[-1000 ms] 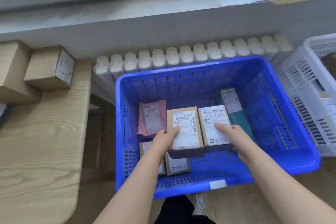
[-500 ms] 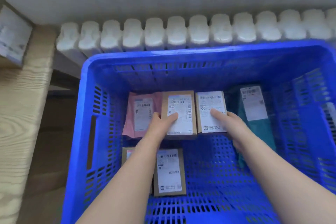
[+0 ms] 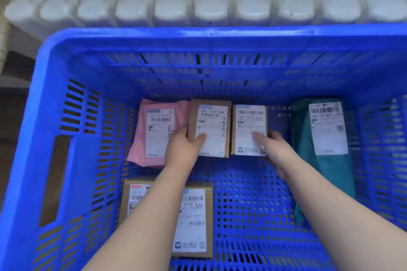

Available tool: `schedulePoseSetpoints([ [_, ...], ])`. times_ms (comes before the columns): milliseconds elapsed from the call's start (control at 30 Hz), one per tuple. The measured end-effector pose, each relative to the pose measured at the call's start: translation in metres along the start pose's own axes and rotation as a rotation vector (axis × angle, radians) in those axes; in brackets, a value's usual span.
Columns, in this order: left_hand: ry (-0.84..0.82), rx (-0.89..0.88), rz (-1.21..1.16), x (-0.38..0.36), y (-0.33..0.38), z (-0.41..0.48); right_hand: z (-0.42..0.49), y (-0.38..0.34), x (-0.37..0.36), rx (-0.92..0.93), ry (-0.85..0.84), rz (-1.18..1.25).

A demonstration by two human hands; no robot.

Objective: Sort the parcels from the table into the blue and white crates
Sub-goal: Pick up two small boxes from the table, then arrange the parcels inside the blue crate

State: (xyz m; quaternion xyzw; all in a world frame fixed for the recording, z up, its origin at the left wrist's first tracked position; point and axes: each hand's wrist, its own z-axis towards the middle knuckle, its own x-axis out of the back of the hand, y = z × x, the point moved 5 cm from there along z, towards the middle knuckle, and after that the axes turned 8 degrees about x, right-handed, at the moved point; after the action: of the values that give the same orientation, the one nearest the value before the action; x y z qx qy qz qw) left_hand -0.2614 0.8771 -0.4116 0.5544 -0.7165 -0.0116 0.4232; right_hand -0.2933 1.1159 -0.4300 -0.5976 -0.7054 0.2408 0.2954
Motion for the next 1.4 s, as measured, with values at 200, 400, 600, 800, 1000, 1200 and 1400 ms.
schedulePoseSetpoints([
  [200, 0.185, -0.011, 0.016, 0.011, -0.003, 0.0, 0.01, -0.012, -0.022, 0.026, -0.048, -0.073],
  [400, 0.241, -0.059, 0.006, 0.01, -0.004, 0.0, 0.009, -0.016, -0.028, 0.016, -0.005, -0.128],
  [600, 0.267, -0.145, 0.038, 0.011, -0.004, 0.002, 0.008, -0.016, -0.033, 0.044, 0.023, -0.144],
  [800, 0.189, -0.106, 0.041, 0.011, -0.003, 0.013, 0.011, -0.021, -0.033, 0.042, -0.011, -0.273],
  [1000, 0.123, -0.095, 0.077, 0.01, 0.002, 0.008, 0.001, -0.015, -0.031, 0.018, 0.047, -0.278],
  [1200, 0.079, -0.14, 0.15, 0.016, 0.006, -0.011, -0.022, -0.018, -0.028, 0.001, 0.068, -0.288],
  [1400, 0.026, -0.184, 0.237, 0.034, 0.014, -0.051, -0.062, -0.049, -0.025, 0.036, 0.079, -0.352],
])
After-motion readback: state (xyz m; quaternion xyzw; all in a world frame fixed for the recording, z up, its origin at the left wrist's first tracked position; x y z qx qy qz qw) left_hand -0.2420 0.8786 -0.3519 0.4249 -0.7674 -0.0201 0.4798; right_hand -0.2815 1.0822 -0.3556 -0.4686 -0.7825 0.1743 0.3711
